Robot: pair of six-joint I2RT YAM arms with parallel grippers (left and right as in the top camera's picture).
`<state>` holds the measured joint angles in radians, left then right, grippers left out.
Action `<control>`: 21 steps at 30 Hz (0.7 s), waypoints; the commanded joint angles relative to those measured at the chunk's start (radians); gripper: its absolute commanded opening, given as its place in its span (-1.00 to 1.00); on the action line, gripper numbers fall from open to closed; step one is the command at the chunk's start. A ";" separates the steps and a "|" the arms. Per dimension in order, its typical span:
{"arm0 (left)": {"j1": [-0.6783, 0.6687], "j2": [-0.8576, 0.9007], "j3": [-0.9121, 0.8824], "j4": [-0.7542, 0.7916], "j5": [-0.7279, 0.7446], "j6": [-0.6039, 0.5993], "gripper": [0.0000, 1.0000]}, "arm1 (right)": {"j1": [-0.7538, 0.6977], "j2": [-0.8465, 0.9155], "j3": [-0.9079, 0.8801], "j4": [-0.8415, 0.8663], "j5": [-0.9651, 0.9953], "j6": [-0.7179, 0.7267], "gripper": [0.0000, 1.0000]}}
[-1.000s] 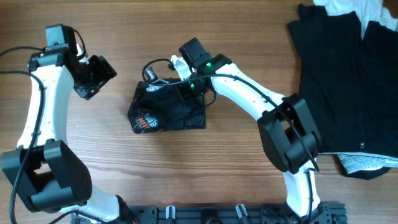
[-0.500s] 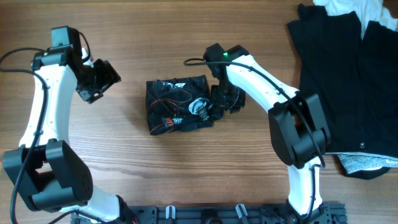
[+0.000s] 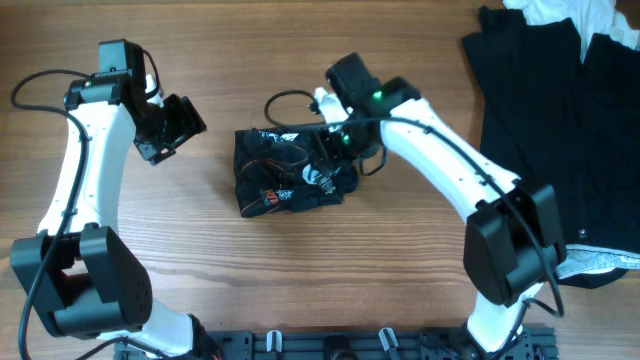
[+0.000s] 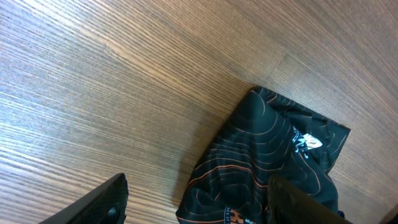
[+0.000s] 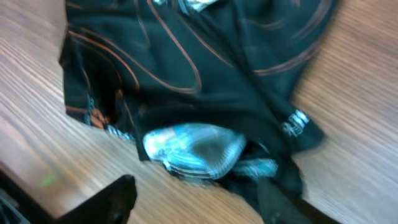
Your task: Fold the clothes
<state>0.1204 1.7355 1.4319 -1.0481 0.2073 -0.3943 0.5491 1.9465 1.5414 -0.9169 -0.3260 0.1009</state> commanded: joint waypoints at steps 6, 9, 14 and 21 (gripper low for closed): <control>-0.003 0.010 0.001 0.000 0.008 0.021 0.45 | 0.037 0.058 -0.090 0.195 0.011 0.117 -0.92; -0.003 0.010 0.001 0.000 0.008 0.021 0.45 | 0.024 0.058 -0.082 0.242 0.226 0.226 -0.92; -0.003 0.010 0.001 -0.001 0.008 0.020 0.44 | -0.094 0.059 -0.067 0.252 0.429 0.415 -0.87; -0.003 0.010 0.000 -0.020 0.009 0.021 0.53 | -0.138 0.044 -0.067 0.179 0.297 0.312 0.15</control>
<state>0.1204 1.7355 1.4319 -1.0561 0.2077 -0.3943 0.3981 1.9911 1.4609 -0.7097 -0.0044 0.4305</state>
